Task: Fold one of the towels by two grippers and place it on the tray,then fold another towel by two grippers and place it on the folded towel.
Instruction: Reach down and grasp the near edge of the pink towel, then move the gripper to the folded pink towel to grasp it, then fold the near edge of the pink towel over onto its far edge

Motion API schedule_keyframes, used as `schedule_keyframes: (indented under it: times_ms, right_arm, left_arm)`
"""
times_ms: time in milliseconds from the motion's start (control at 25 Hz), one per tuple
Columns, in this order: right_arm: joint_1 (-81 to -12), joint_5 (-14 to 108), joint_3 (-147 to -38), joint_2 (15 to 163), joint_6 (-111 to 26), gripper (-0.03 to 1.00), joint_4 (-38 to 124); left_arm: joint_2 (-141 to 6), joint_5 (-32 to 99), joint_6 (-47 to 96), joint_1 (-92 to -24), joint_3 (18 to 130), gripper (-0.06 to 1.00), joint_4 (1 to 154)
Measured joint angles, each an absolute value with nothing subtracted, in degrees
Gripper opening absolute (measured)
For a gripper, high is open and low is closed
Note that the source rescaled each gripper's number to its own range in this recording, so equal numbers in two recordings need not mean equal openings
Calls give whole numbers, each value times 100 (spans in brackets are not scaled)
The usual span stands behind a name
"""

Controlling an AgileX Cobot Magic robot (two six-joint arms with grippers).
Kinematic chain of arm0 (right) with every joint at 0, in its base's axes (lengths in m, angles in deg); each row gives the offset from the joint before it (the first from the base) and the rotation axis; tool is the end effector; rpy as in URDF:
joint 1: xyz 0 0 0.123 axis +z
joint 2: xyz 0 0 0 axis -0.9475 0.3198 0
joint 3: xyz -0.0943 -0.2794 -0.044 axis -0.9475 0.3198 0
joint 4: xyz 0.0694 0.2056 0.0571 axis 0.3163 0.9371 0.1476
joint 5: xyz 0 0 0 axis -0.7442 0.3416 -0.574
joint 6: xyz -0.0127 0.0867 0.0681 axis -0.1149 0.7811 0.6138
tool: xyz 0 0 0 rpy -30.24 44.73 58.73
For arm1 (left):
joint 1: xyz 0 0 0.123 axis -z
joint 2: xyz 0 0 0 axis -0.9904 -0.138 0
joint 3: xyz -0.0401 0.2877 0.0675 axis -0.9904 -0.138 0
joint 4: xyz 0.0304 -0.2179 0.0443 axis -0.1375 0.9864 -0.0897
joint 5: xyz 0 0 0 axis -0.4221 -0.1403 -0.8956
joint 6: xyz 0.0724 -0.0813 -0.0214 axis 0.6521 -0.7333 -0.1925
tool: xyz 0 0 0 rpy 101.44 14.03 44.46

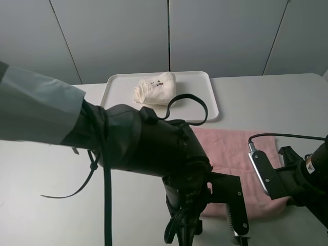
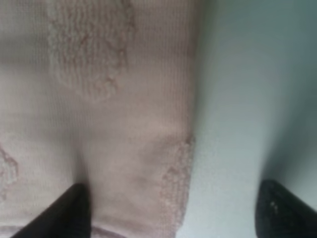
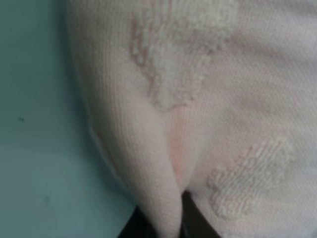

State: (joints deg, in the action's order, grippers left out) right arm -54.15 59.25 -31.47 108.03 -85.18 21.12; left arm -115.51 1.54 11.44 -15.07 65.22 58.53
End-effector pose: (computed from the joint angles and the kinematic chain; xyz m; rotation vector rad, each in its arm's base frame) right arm 0.1540 0.0373 0.1087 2.3154 -2.0828 0.1397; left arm 0.1536 -0.3458 0.1058 2.1457 2.0546 -0.0061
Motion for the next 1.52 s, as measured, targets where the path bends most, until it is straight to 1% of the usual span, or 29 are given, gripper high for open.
schedule_keyframes:
  times_ms: [40,120,160,200,240,320,480,680,920,1120,1240,1520]
  right_arm:
    - [-5415,5925,-3147,10803,-8518,3,2112]
    - [-5415,5925,-3147,10803,-8507,3,2112]
    - [-5415,5925,-3147,10803,-8507,3,2112]
    - [-5415,5925,-3147,10803,-8497,3,2123]
    - [-5415,5925,-3147,10803,-8485,3,2123]
    - [-5415,5925,-3147,10803,-8472,3,2146]
    - [-5415,5891,-3147,10781,-8460,3,2417]
    - [-5415,5821,-3068,10528,-8436,3,2880]
    - [-5415,6309,-2995,9816,-8413,2,3621]
    - [-5415,6395,-2981,8996,-7589,2,3798]
    - [-5415,6470,-2981,8539,-6978,2,3806]
    - [-5415,6632,-3016,7877,-5583,2,3615]
  left_arm:
    - [-11551,154,1144,-1507,6522,57,5843]
    - [-11551,154,1135,-1507,6522,28,5832]
    - [-11551,165,1135,-1507,6522,16,5832]
    - [-11551,165,1135,-1507,6522,6,5819]
    - [-11551,165,1135,-1507,6522,2,5808]
    - [-11551,177,1098,-1507,6522,0,5789]
    - [-11551,257,580,-1507,6522,0,5509]
    - [-11551,281,415,-1507,6522,0,5394]
    - [-11221,281,184,-1507,6648,0,5368]
    - [-10889,370,-83,-1559,6738,0,5287]
    - [-10849,381,-319,-1742,6813,0,5248]
    - [-10836,392,-648,-1927,6879,0,5126]
